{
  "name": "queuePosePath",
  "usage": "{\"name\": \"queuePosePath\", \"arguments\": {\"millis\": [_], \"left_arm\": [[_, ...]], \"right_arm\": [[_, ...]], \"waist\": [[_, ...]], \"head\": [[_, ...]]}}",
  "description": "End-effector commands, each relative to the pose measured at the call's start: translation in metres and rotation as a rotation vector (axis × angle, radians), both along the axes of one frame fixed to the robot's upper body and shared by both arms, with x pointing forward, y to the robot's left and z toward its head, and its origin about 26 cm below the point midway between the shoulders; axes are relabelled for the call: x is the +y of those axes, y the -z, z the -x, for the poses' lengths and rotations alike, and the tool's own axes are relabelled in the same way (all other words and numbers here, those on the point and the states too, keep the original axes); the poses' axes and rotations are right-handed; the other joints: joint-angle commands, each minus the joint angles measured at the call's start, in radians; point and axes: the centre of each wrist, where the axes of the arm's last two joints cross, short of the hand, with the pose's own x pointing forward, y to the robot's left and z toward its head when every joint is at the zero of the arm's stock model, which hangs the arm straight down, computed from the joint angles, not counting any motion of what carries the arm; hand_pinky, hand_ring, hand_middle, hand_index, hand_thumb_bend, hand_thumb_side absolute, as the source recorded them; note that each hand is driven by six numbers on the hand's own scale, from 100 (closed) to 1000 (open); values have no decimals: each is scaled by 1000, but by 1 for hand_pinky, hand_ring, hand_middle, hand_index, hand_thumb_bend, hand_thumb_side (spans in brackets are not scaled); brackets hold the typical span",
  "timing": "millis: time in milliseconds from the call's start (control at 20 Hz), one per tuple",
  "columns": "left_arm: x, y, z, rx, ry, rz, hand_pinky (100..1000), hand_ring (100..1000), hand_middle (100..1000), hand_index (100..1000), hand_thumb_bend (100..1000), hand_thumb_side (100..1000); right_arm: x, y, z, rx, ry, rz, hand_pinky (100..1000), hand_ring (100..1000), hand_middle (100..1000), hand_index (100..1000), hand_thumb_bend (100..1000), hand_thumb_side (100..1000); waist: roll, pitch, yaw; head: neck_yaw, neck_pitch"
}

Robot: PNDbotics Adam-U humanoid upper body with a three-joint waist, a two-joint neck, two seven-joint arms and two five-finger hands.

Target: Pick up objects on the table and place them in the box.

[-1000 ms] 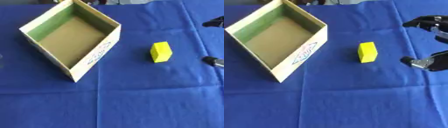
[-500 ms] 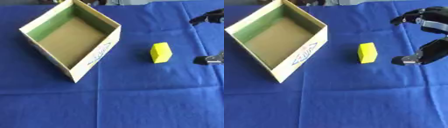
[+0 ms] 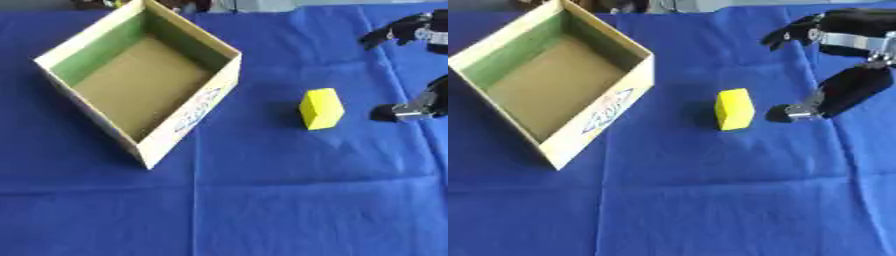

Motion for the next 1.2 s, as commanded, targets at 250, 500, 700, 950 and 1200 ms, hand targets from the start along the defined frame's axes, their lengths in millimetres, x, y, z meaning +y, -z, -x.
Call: {"name": "queuePosePath", "arguments": {"millis": [250,500,700,950,1200], "left_arm": [[0,-8,1,-27,12,-22,289,456,560,667,100,898],[-1,-10,0,-35,13,-19,290,456,559,666,100,899],[-2,-11,0,-37,17,-17,290,456,558,666,100,900],[-4,-12,-1,-43,30,-19,291,456,557,665,100,902],[-5,-13,-2,-47,32,-18,291,455,557,664,100,904]], "right_arm": [[-4,-6,-11,25,21,27,862,947,870,986,547,552],[-3,-2,-19,62,24,43,859,947,873,988,551,541],[2,0,-24,76,16,58,861,945,877,989,548,539],[-2,3,-34,49,57,100,872,934,894,991,533,541],[-14,7,-45,18,98,106,870,937,894,991,534,534]], "waist": [[-5,-4,9],[-8,8,20],[-12,11,28],[-19,19,43],[-23,31,55]], "head": [[-17,-27],[-25,-31],[-34,-31],[-50,-39],[-58,-50]]}}
